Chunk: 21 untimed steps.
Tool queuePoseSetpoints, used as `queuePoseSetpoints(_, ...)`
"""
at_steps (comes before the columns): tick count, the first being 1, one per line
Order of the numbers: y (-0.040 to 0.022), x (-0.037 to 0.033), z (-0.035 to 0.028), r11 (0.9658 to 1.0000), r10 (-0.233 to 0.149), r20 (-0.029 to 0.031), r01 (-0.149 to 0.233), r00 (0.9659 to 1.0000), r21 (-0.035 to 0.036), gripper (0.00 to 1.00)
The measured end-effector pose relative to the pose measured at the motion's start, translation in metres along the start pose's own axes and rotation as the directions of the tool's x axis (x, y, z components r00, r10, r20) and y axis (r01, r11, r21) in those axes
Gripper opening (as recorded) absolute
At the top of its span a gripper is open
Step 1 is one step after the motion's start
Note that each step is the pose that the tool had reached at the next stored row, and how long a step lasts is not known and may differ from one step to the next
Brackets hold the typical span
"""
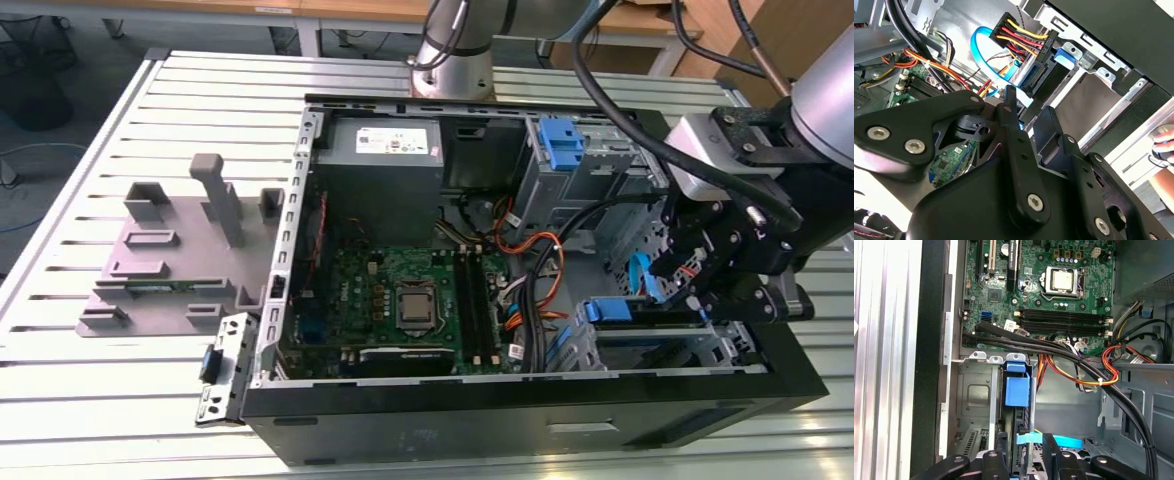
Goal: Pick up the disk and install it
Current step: 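Insert the second disk wire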
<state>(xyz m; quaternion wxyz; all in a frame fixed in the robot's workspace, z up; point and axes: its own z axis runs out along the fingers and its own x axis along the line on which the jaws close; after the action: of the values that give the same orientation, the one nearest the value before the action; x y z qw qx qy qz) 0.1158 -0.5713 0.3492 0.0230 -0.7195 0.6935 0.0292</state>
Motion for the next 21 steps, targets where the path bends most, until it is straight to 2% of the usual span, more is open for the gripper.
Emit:
queuePoseSetpoints(7, -0.0001, 0.0001, -0.0003, 1.0000, 0.000, 0.0000, 0.000, 1.0000, 0.0000, 0.41)
queuePoseSetpoints(11, -0.0001, -0.0002, -0.0035, 1.0000, 0.000, 0.0000, 0.000, 1.0000, 0.0000, 0.41)
queuePoseSetpoints(21, -0.0017, -0.0002, -0.0039, 1.0000, 0.000, -0.0003, 0.000, 1.0000, -0.0001, 0.41)
